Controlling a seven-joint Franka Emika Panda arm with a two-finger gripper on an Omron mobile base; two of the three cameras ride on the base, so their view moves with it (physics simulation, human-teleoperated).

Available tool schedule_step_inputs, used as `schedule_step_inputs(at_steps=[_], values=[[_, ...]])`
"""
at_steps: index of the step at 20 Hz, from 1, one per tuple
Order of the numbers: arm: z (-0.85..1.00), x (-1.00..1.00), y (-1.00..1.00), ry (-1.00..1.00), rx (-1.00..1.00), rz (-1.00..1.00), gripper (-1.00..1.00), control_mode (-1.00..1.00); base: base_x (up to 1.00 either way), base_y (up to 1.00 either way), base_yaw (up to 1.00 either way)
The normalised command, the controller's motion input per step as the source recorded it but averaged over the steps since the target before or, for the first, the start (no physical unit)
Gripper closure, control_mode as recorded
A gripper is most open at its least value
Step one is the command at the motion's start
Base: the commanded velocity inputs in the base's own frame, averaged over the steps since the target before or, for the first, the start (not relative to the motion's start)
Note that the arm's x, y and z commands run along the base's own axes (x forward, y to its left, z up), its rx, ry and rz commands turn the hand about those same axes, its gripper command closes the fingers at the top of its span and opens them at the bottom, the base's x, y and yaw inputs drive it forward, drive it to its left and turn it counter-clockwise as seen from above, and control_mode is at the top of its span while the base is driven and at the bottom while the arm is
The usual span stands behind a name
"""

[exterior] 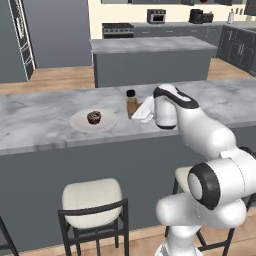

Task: Take the cinnamon bottle from the cabinet and place it on the dining table, next to the plate with the cupcake. Then take the chocolate from the dining counter and place it on the cupcake plate.

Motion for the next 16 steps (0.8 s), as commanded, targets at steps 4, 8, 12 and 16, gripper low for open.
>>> schedule_step_inputs(at_steps=[4,8,12,16], values=[[0.51,-0.17,-0.30,0.03,0.00,-0.17,-1.00,-1.00,0.00,0.00,0.00],[0.82,-0.32,-0.40,0.13,0.00,-0.17,-1.00,-1.00,0.00,0.00,0.00],[1.00,-0.18,-0.22,0.16,-0.01,-0.21,-1.00,-1.00,0.00,0.00,0.00],[1.00,-0.17,-0.11,0.25,-0.03,-0.22,-1.00,-1.00,0.00,0.00,0.00]])
